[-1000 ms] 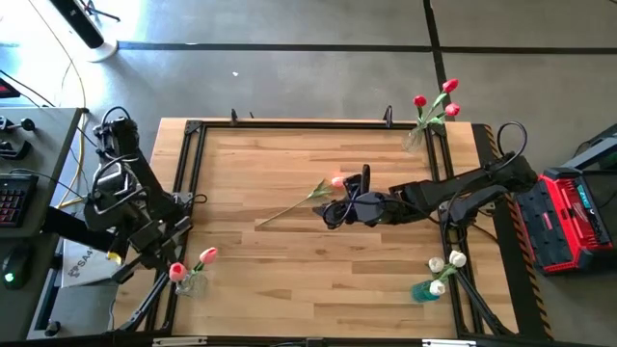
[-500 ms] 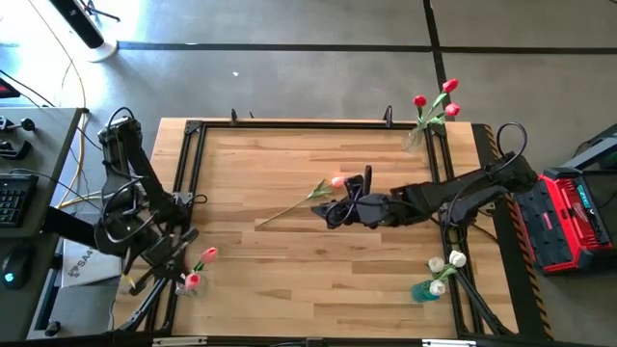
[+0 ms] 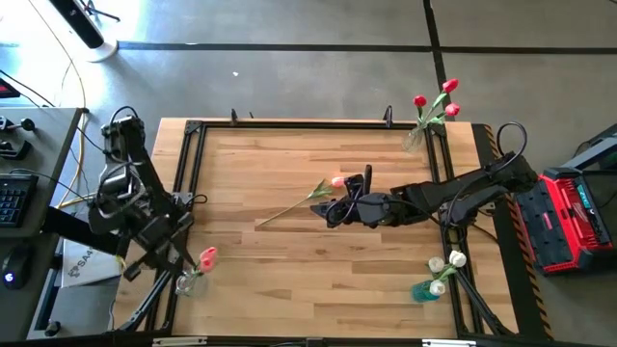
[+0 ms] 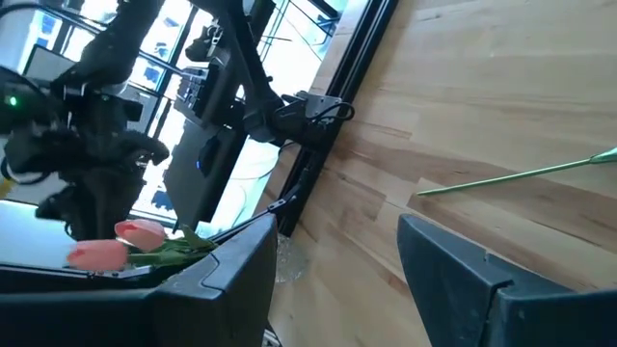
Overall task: Sort flowers into vase by color
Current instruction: Put the pink flower into the bottom transparent vase
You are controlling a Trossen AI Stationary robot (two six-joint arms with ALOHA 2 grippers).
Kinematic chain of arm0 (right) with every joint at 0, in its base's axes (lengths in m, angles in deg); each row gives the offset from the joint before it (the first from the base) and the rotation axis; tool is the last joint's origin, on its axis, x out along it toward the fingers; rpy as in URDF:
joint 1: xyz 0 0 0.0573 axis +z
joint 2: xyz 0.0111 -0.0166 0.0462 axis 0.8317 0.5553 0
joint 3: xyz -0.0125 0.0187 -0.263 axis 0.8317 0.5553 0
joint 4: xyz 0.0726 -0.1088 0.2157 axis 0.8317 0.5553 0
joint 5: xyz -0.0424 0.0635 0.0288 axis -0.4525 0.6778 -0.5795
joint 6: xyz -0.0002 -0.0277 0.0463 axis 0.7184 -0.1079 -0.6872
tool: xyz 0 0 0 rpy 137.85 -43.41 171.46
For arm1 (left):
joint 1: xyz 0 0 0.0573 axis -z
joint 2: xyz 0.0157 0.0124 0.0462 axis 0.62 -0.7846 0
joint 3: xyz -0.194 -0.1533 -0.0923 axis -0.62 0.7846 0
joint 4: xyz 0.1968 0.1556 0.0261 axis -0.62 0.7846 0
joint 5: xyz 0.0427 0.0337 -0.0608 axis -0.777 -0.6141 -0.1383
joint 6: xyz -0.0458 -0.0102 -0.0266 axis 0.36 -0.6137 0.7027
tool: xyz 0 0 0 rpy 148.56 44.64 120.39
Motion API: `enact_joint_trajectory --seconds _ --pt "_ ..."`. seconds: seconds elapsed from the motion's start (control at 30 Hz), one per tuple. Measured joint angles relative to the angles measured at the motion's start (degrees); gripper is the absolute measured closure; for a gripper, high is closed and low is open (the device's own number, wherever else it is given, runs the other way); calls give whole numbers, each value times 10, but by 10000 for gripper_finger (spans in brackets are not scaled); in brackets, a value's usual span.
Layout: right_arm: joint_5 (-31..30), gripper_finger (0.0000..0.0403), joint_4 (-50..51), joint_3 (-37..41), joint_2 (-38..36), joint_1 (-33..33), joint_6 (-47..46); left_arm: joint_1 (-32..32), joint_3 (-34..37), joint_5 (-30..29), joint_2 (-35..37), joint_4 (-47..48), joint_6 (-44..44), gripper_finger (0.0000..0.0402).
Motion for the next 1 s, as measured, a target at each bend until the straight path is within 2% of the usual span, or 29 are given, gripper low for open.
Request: enact_joint_trajectory --seconds 0.27,0.33,0.47,0.6,0.73,0.9,1.0 --pt "0 199 0 0 0 0 3 0 -13 -11 74 -1 10 282" --pt "0 199 0 0 0 0 3 0 -15 -53 85 -1 10 282" --pt "0 199 1 0 0 0 3 -9 -15 -194 97 34 28 282" --pt "-3 199 29 0 0 -3 0 -45 -15 -224 96 100 76 282" --pt "3 199 86 0 0 -15 -4 -100 -15 -222 86 137 124 282" --pt "69 199 130 0 0 -46 4 -181 -15 -189 48 142 129 282" --pt "84 199 151 0 0 -64 5 -244 -15 -174 26 143 129 282"
